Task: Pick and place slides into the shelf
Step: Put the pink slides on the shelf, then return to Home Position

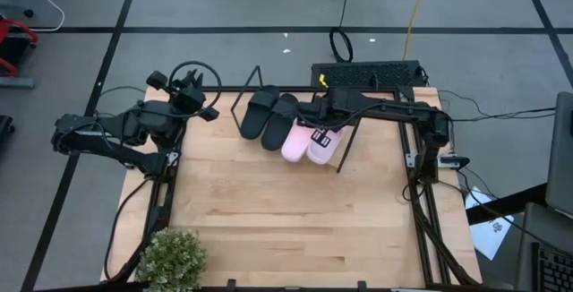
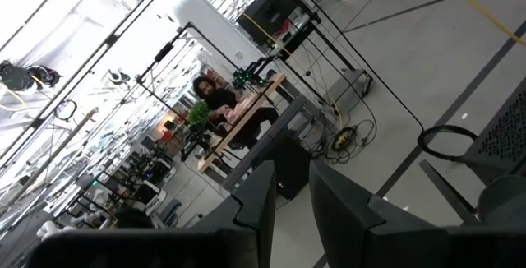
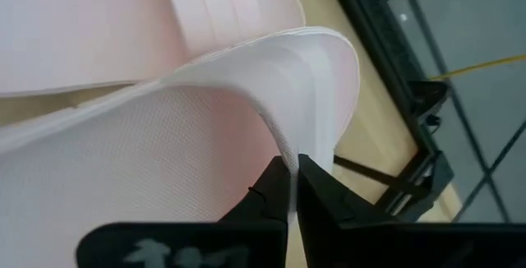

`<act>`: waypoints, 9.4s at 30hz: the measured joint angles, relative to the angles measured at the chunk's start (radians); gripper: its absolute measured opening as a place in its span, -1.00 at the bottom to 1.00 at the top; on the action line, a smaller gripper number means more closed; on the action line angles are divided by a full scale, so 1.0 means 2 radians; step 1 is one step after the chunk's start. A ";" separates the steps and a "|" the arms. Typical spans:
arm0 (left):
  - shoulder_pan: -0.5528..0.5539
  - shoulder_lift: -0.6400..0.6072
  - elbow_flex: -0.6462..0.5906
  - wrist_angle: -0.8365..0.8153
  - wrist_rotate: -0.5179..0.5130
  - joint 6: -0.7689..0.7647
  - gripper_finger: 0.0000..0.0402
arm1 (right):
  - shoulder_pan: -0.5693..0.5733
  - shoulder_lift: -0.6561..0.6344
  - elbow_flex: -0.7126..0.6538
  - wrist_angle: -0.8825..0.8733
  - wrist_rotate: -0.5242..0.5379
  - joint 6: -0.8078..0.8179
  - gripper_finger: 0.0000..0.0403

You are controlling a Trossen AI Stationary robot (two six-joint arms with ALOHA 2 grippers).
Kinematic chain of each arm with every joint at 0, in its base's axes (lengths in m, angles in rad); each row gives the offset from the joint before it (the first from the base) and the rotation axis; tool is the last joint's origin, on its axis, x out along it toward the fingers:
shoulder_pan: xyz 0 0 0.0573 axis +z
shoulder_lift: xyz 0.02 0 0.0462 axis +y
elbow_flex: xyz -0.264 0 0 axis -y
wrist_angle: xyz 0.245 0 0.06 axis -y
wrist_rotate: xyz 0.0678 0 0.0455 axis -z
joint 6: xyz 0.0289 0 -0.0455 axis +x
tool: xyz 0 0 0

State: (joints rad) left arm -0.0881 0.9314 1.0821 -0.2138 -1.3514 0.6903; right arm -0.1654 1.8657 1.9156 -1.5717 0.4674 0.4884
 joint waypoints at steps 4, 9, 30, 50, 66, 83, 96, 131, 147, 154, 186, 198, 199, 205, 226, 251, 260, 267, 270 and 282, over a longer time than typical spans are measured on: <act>0.000 0.000 0.000 0.000 0.000 -0.003 -0.57 | 0.001 -0.006 -0.014 0.001 -0.012 0.010 -1.00; 0.000 0.000 0.000 0.000 0.000 -0.009 -0.57 | 0.003 -0.019 -0.060 0.000 -0.022 0.029 -1.00; 0.000 0.000 0.000 0.000 0.000 -0.009 -0.57 | 0.008 -0.029 -0.100 0.005 0.006 0.045 -1.00; 0.000 0.000 0.000 0.000 0.010 -0.009 -0.57 | 0.007 -0.023 -0.159 0.068 0.016 0.011 -1.00; 0.000 0.000 0.000 0.000 0.025 -0.009 -0.57 | -0.009 -0.024 -0.164 0.119 0.039 -0.024 -1.00; 0.000 0.000 0.000 0.000 0.025 -0.009 -0.57 | -0.024 -0.025 -0.201 0.144 0.009 -0.025 -1.00; 0.000 0.000 0.000 0.000 0.025 -0.009 -0.57 | -0.025 -0.024 -0.203 0.152 0.001 -0.027 -1.00; 0.000 0.000 0.000 0.000 0.026 -0.007 -0.57 | -0.024 -0.024 -0.236 0.188 0.004 -0.029 -1.00; 0.000 0.000 0.000 0.000 0.026 -0.007 -0.57 | -0.026 -0.024 -0.236 0.197 -0.029 -0.032 -0.67; 0.000 0.000 0.000 0.000 0.026 -0.007 -0.57 | -0.026 -0.024 -0.236 0.197 -0.054 -0.032 -0.55; 0.000 0.000 0.000 0.000 0.026 -0.008 -0.57 | -0.025 -0.108 -0.236 0.256 -0.107 -0.028 -0.52; -0.023 -0.014 0.000 0.001 0.019 0.003 -0.57 | 0.001 -0.233 -0.236 0.449 -0.096 -0.096 -0.53; -0.030 -0.019 0.000 0.001 0.015 -0.001 -0.57 | 0.005 -0.246 -0.236 0.452 -0.090 -0.101 -0.53; -0.080 -0.049 0.000 0.001 -0.034 -0.066 -0.57 | 0.021 -0.313 -0.236 0.453 -0.090 -0.120 -0.53; -0.261 -0.170 -0.070 -0.249 0.299 -0.556 -0.57 | 0.132 -0.452 -0.406 0.611 -0.171 -0.108 -0.53; -0.233 -0.420 -0.257 -0.178 0.289 -0.491 -0.57 | 0.066 -0.606 -0.558 0.675 -0.247 -0.141 -0.53; -0.233 -0.423 -0.337 -0.074 0.310 -0.498 -0.57 | 0.067 -0.601 -0.568 0.645 -0.273 -0.089 -0.53; -0.226 -0.423 -0.367 -0.015 0.311 -0.498 -0.57 | 0.051 -0.604 -0.618 0.770 -0.394 -0.166 -0.53; -0.209 -0.423 -0.371 -0.011 0.311 -0.491 -0.57 | 0.028 -0.603 -0.639 0.770 -0.396 -0.148 -0.53; -0.075 -0.423 -0.371 -0.030 0.410 -0.481 -0.57 | -0.137 -0.604 -0.651 0.811 -0.580 -0.171 -0.53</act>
State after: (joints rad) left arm -0.2372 0.0849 0.3408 -0.2728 -0.5307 -0.2722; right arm -0.4388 0.6582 0.6132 0.0495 -0.6935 0.1455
